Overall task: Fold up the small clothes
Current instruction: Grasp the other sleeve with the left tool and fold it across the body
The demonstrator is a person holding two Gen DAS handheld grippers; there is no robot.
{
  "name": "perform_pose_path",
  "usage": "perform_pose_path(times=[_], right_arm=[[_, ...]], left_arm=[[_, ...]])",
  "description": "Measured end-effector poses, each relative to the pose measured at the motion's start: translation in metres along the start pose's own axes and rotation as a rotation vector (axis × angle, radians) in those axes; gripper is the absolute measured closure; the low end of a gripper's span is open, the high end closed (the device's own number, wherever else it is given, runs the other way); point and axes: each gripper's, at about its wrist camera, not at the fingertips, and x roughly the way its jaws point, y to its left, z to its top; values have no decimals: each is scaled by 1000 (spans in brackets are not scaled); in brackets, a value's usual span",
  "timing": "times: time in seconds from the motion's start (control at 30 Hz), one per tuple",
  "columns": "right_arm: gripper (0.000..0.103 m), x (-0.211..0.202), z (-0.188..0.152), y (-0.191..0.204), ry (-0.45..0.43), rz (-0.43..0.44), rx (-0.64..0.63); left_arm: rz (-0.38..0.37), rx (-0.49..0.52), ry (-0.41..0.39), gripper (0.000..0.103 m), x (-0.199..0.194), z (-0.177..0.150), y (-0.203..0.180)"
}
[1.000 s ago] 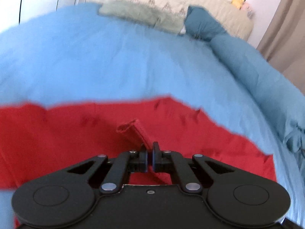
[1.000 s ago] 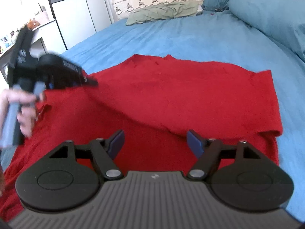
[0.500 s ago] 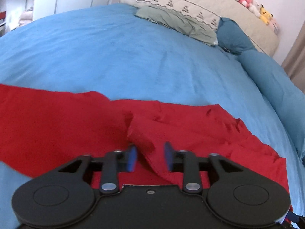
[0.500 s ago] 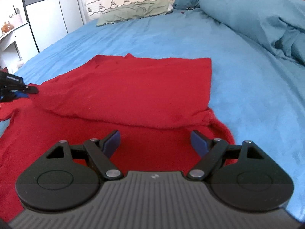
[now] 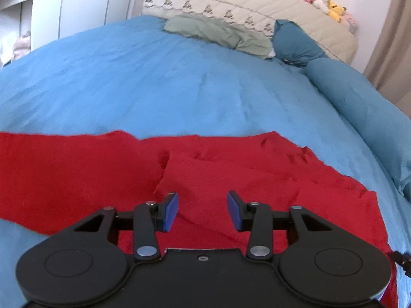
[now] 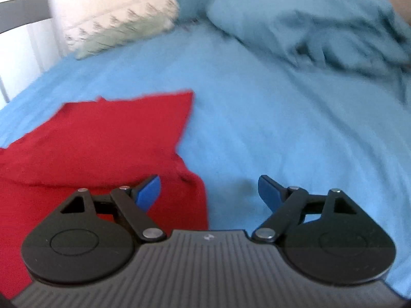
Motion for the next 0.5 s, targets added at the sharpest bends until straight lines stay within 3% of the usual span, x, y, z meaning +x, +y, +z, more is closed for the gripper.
perform_pose_path(times=[0.03,0.2,0.27,0.37,0.43,0.5], right_arm=[[4,-4,3,9,-19,17,-44],[4,7,18,56,-29,180,-134],[4,24,17,69,-3,184,-152],[4,45,7,66,62,108,-107],[4,44,-2,49,33,155,-47],[4,41,-3,47,35,164,-70]], left_arm=[[0,4,-8,48,0,1,-2],[-4,15,3,48,8,2,-12],[2,24,17,47,13,0,-14],[10,37,48,47,22,-5,-13],[13,47,62,47,26,-8,-11],[17,54,75,47,30,-12,-9]])
